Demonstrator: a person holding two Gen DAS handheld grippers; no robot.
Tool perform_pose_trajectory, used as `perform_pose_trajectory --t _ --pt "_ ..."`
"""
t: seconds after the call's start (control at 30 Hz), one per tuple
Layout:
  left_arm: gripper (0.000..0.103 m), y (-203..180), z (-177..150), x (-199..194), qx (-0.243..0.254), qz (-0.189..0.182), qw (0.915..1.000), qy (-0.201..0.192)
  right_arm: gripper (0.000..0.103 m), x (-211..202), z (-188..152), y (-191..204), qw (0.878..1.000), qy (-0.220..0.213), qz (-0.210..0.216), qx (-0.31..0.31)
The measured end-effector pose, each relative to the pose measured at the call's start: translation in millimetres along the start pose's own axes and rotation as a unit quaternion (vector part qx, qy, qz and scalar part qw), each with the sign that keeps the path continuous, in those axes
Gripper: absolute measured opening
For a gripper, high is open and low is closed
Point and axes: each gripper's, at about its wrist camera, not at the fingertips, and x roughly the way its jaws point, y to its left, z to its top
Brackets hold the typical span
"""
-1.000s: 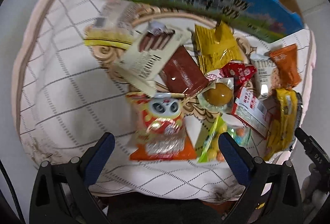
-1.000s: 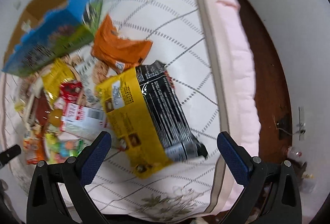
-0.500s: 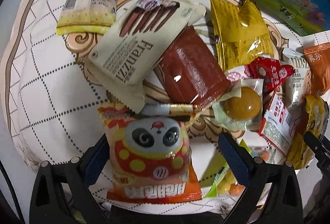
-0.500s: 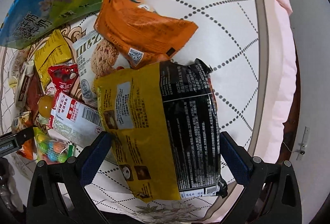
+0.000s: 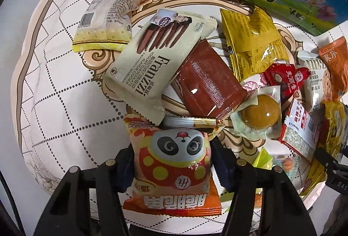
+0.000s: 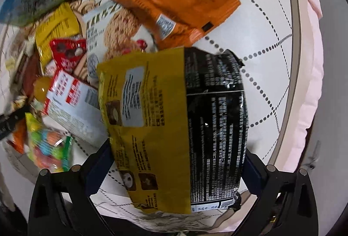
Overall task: Organize snacks
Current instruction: 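Grasp the panda chip bag with the left tool while the right tool grasps the yellow-black biscuit pack, then carry both packs into the cardboard box and open both tools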
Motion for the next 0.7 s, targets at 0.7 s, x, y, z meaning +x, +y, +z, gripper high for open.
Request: perform_pose_trajectory --t 0.7 --pt "0.051 32 -42 -120 -0.016 -0.043 0.9944 -0.096 0.088 -105 -58 -26 0.977 -0.066 0.187 0.076"
